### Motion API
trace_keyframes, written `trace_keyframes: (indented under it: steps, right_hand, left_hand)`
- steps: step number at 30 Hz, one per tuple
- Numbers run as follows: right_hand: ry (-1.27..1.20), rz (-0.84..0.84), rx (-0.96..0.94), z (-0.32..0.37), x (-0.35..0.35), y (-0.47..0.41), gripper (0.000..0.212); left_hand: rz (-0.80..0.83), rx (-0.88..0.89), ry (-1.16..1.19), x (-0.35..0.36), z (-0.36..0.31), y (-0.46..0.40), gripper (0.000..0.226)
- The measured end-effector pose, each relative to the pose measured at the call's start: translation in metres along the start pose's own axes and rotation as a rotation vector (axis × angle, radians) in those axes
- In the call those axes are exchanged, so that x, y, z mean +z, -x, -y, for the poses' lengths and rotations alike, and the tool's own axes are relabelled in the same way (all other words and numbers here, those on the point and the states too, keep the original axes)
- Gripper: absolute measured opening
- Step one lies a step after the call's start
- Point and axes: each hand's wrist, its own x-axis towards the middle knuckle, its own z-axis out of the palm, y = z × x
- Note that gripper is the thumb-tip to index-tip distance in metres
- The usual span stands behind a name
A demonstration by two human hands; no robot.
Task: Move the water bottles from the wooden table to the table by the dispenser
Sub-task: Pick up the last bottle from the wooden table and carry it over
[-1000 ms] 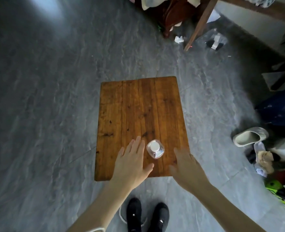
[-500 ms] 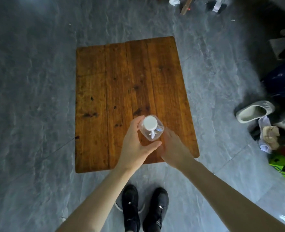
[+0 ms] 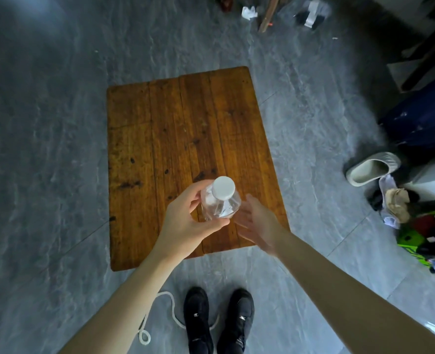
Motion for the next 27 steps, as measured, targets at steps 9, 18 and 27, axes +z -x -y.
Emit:
trace_keyframes:
  steps: [9, 18, 27]
  right_hand:
    - [-0.240, 0.281, 0.027, 0.036, -0.034, 0.060, 0.062]
    - [-0.552, 0.425, -0.037, 0.066, -0.087, 0.171, 0.073]
    - [-0.693, 0.384, -0.181, 0.078, -0.139, 0.324, 0.070]
  left_hand:
    - [0.214, 0.110, 0.019, -0.011, -0.110, -0.023, 0.067]
    - [0.418, 0.241, -0.003, -0.032, -0.259, -0.039, 0.062]
    - [0.542, 0.336, -0.062, -0.009, -0.413, -0.026, 0.066]
